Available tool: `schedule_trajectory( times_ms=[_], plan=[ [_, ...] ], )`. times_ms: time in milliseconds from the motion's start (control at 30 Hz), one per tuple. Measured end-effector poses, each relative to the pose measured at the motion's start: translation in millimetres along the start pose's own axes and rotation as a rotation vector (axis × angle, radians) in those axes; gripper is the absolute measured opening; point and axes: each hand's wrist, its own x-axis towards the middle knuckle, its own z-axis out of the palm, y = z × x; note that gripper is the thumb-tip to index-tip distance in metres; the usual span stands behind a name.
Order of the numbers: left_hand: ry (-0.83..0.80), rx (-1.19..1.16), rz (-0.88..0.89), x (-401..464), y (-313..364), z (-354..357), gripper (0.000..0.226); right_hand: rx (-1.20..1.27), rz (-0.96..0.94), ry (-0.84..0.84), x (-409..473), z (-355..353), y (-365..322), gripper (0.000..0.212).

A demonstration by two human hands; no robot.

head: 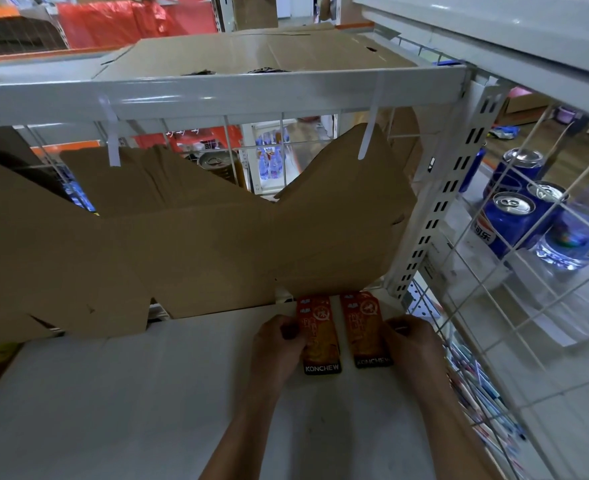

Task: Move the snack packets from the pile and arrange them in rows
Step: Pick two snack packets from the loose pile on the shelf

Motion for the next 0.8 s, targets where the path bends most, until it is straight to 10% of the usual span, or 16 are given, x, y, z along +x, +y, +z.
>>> schedule_trajectory(
  times_ms=[800],
  plan=[
    [-0.019, 0.165, -0.059, -24, 12, -20, 0.04, -0.378, -0.325, 0.088, -31, 4, -33, 0.024]
  ],
)
